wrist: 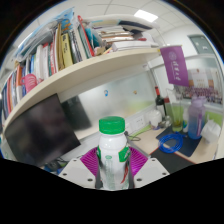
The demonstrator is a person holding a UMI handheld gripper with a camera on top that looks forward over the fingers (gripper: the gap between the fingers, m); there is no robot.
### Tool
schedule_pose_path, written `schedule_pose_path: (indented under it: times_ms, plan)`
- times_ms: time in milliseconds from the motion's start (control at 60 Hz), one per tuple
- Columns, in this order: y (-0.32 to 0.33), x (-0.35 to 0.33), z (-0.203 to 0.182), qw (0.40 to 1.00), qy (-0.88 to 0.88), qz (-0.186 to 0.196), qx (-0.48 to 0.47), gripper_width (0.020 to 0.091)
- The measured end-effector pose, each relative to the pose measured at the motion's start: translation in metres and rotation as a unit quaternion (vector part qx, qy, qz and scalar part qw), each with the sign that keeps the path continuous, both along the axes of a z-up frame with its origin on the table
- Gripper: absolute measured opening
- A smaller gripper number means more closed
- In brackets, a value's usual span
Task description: Pour water
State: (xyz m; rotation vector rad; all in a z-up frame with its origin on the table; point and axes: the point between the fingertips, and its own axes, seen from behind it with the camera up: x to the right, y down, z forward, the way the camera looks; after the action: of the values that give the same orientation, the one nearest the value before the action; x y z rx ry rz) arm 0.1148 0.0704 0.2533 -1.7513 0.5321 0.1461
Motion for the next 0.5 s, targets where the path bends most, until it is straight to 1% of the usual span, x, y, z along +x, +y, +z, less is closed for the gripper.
schedule_pose_path:
  times_ms: [67,133,217,233,300,417,450,500]
  plan:
    - [-0.001,0.035,-0.014,0.997,-0.073,-0.02,-0.008,0.0382]
    - [-0.001,0.058,-0.028,0.993,-0.11,-0.029,-0.016,0.0381]
    - [0.001,0.08,-0.055,0.99,-0.134,-0.035,-0.034,0.0381]
    - [0.002,0.085,-0.066,0.988,-0.144,-0.039,-0.032,0.0381]
    - [0.002,0.096,-0.085,0.984,-0.163,-0.034,-0.057,0.0383]
    - [0.001,0.11,-0.113,0.98,-0.184,-0.038,-0.071,0.0382]
    - [0.001,0.114,-0.118,0.978,-0.191,-0.038,-0.074,0.0408]
    - [0.001,0.117,-0.128,0.976,-0.201,-0.038,-0.079,0.0409]
